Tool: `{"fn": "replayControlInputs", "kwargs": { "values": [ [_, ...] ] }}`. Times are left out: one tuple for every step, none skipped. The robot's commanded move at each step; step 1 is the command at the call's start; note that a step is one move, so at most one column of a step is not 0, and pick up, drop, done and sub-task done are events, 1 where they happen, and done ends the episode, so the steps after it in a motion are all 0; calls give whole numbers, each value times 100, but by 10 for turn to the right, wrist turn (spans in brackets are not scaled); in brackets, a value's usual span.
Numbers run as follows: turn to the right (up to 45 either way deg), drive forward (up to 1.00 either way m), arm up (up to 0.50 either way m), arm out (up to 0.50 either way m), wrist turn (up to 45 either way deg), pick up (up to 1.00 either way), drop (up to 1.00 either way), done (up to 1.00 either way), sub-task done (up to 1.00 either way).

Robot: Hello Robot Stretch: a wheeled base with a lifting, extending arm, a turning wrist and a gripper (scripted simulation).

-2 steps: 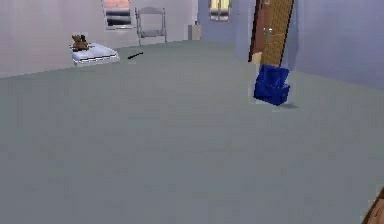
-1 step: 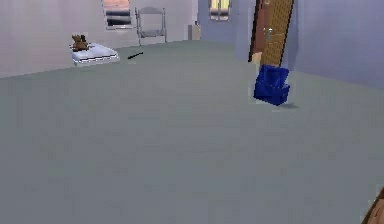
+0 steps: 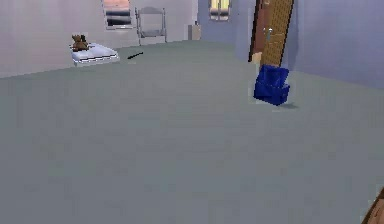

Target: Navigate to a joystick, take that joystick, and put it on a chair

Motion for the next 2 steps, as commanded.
{"fn": "replayControlInputs", "kwargs": {
  "values": [
    [0,0,0,0,-150,0,0,0,0],
    [0,0,0,-20,0,0,0,0,0]
  ]
}}
